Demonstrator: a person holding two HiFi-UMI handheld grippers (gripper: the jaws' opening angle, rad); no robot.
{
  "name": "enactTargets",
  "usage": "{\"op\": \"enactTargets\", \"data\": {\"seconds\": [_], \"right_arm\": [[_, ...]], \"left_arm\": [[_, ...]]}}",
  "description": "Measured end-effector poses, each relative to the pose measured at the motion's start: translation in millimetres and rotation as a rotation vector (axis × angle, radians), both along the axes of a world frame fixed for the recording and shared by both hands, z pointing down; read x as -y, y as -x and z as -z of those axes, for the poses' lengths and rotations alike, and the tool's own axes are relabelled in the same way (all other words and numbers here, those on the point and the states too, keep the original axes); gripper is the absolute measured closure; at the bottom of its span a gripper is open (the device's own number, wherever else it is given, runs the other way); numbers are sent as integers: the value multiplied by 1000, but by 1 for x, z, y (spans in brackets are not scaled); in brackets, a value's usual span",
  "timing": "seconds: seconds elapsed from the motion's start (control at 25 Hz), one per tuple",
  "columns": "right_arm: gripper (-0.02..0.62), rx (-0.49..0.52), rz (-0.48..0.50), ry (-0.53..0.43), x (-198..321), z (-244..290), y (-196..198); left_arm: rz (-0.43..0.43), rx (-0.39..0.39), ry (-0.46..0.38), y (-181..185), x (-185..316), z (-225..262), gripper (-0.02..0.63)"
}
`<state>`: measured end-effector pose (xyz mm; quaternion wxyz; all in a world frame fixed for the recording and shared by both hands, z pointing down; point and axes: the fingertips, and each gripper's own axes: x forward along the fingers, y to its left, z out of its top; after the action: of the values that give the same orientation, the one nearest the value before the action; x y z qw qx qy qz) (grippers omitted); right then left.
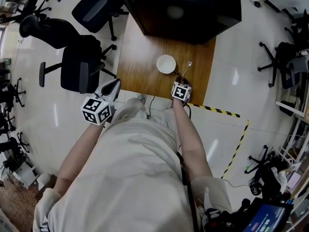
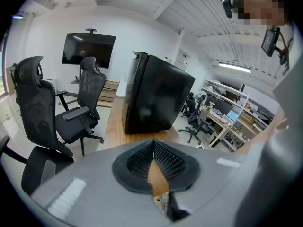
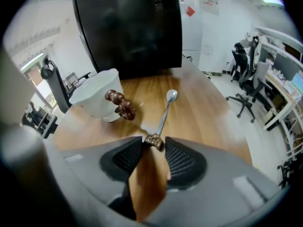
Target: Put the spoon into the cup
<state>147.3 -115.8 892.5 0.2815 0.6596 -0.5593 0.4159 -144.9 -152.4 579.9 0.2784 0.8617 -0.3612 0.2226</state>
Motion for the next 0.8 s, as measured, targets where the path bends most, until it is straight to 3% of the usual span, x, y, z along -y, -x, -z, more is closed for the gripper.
{"op": "enactTargets", "data": {"seconds": [0.28,0.44,0.64,0.8], "right_arm": [[466,12,-95,6,-3,-1,-5],[465,-21,-78,8,-5,6,-15],[436,36,-130,31,-12,-3,-20],[468,-31,-149,34,-13,0,-26]], "left_arm": [[-5,12,0,3,-2,0,606],[-3,12,-4,2,-2,0,606],[-9,10,-8,0,-3,0,606],[-11,12,-8,1,-5,0,606]]}}
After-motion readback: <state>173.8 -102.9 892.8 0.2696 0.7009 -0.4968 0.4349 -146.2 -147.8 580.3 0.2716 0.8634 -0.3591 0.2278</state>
